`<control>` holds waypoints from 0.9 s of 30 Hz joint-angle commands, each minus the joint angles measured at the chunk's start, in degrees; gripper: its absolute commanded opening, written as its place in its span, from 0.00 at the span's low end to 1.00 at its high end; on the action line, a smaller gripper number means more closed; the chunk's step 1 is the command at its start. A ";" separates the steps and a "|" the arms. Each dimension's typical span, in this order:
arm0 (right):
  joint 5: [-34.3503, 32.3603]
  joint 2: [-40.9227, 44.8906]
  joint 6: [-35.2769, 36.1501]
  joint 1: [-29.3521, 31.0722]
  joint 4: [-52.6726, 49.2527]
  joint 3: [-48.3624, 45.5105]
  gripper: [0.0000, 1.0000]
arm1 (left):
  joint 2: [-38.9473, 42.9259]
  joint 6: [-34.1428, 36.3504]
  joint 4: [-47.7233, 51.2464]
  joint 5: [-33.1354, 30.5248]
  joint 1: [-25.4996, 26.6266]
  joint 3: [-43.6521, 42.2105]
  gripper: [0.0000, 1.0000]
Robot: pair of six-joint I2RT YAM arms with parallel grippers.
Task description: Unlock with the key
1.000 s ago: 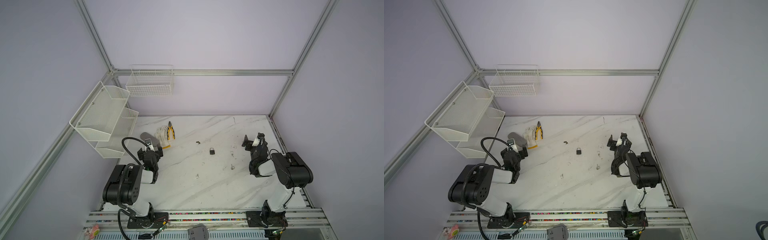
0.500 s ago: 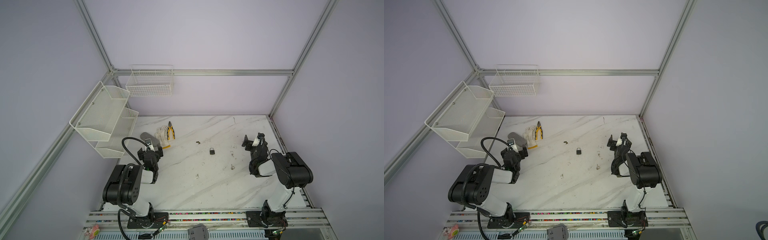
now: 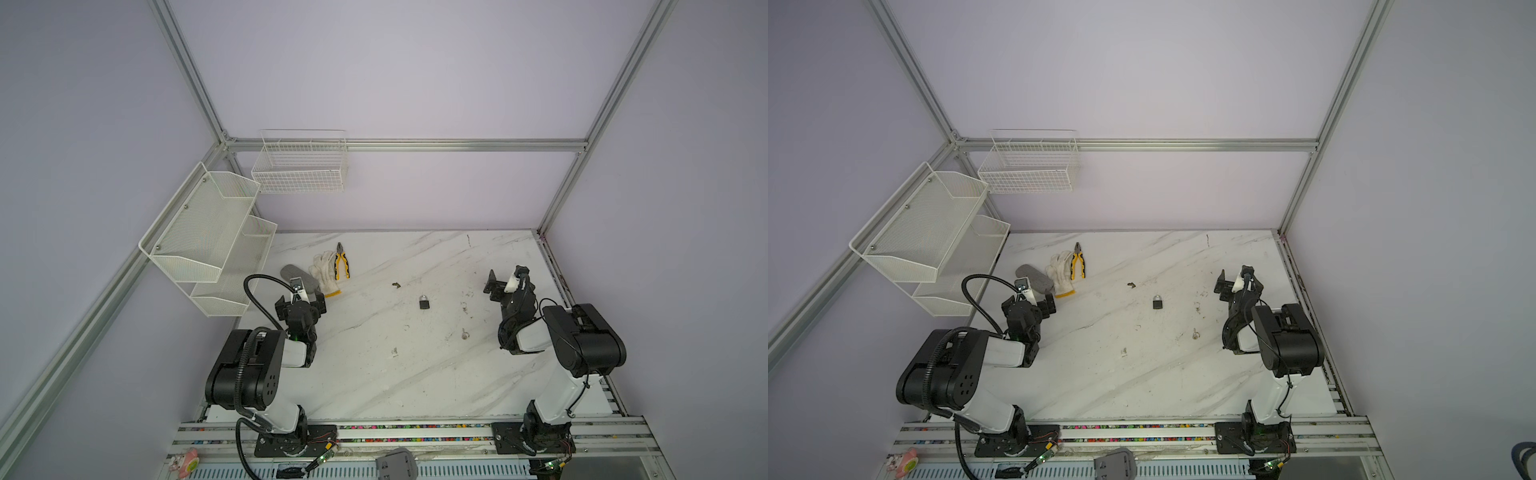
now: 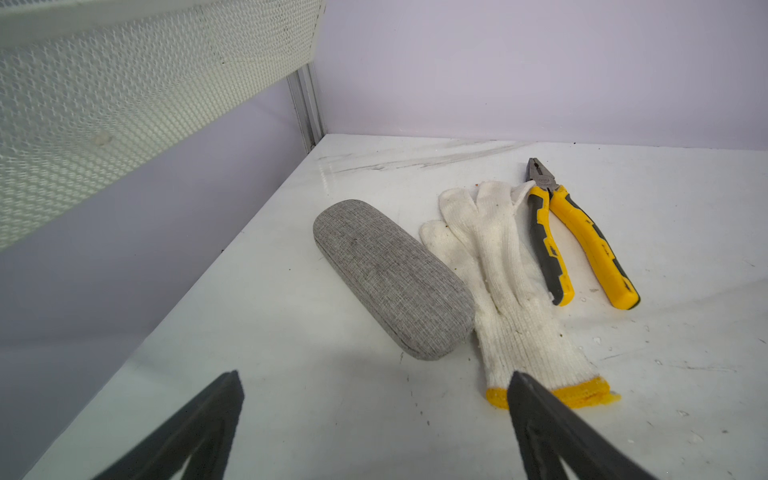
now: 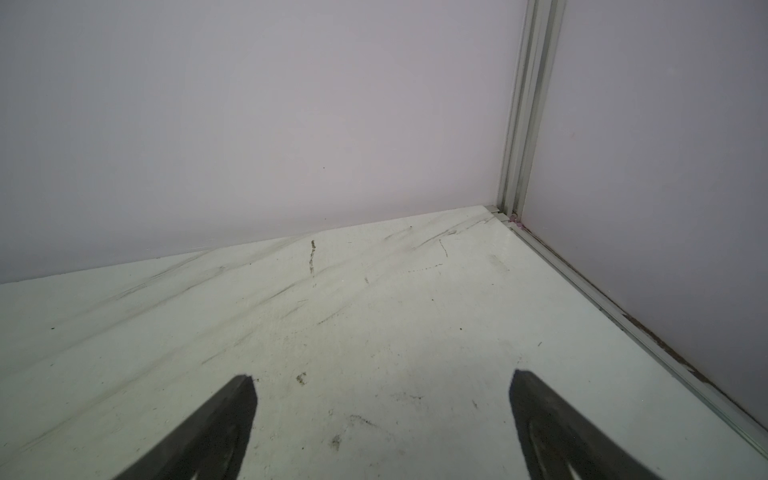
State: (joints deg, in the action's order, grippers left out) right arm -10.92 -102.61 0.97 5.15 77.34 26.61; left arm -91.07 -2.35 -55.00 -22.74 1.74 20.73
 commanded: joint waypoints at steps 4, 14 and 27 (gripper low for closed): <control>-0.37 0.65 1.21 0.13 1.76 0.01 0.97 | 0.70 -0.46 -1.71 -0.16 -0.08 0.18 1.00; -8.40 5.68 1.71 2.68 -4.90 1.83 0.97 | 2.73 0.19 0.16 -0.49 0.34 0.52 1.00; 1.51 6.76 -25.69 14.89 -68.99 40.14 0.89 | 22.89 -14.03 47.58 -14.49 10.07 20.48 1.00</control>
State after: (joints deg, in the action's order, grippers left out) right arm -25.15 -91.81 -14.00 22.92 26.11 63.90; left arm -68.93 -7.94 -23.57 -34.83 10.59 31.40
